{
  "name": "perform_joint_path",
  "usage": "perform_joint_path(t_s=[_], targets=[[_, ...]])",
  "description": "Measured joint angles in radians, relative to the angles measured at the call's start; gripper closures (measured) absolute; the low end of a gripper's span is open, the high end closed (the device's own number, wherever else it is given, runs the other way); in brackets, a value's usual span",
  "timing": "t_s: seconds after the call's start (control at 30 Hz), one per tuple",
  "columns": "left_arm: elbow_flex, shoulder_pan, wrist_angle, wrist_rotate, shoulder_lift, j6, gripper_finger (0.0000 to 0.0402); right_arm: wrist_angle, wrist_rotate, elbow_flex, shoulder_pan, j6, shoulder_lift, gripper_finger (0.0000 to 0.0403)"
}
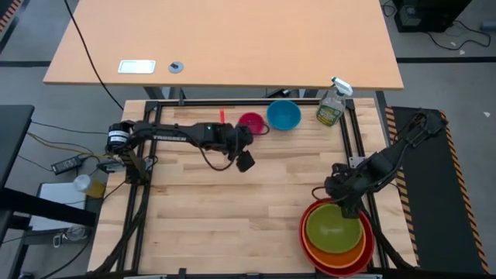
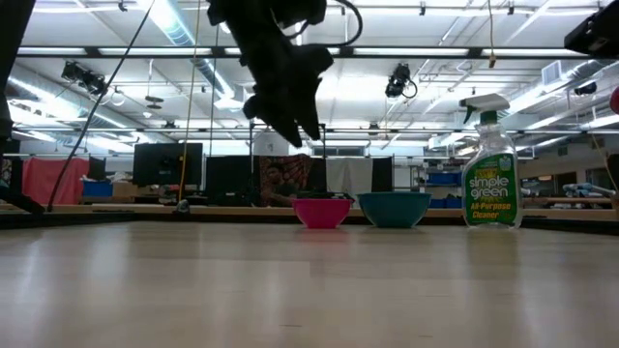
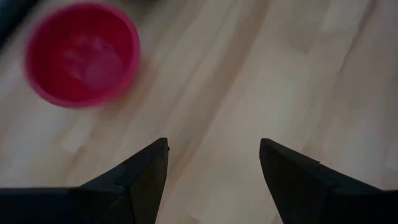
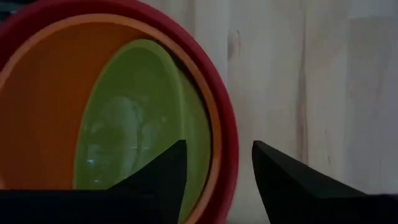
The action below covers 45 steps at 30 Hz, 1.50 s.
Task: Nest bowls inside each other
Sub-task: Stack the green bowl into the orange bowl, then stack the pink bowl into the green bowl
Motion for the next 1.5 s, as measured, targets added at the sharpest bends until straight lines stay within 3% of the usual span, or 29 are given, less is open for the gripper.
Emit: perform_joint_path(t_s=[0.2, 0.37, 0.67, 0.87, 1.0, 1.13, 1.37, 1.5], targets=[[-0.013, 0.008, 0.034, 0.013, 0.0, 0.058, 0.0146, 0.041, -0.006, -0.024, 0.014, -0.001, 0.112, 0.0216], [0.008, 0.067, 0.063, 0.024, 0.0, 0.122, 0.0146, -0.1, 0.006, 0.029, -0.017, 0.036, 0.162, 0.0216], [-0.045, 0.22, 0.131, 0.278, -0.002, 0.147, 0.0158, -0.203, 0.245, 0.159, -0.067, 0.143, 0.065, 0.0216], [-0.131, 0.326, 0.223, 0.379, -0.01, -0.031, 0.0184, -0.199, 0.261, 0.159, -0.1, 0.288, 0.035, 0.0216], [-0.144, 0.384, 0.233, 0.304, -0.002, -0.19, 0.0192, -0.165, 0.32, 0.159, -0.1, 0.299, 0.044, 0.0216], [-0.153, 0.442, 0.264, 0.244, 0.007, -0.252, 0.0192, -0.121, 0.382, 0.159, -0.109, 0.259, 0.056, 0.0216], [-0.154, 0.514, 0.298, 0.253, 0.093, -0.267, 0.0187, -0.104, 0.407, 0.159, -0.165, 0.155, 0.064, 0.0216], [-0.155, 0.52, 0.365, 0.321, 0.146, -0.307, 0.0186, -0.103, 0.407, 0.159, -0.194, 0.142, 0.064, 0.0216]])
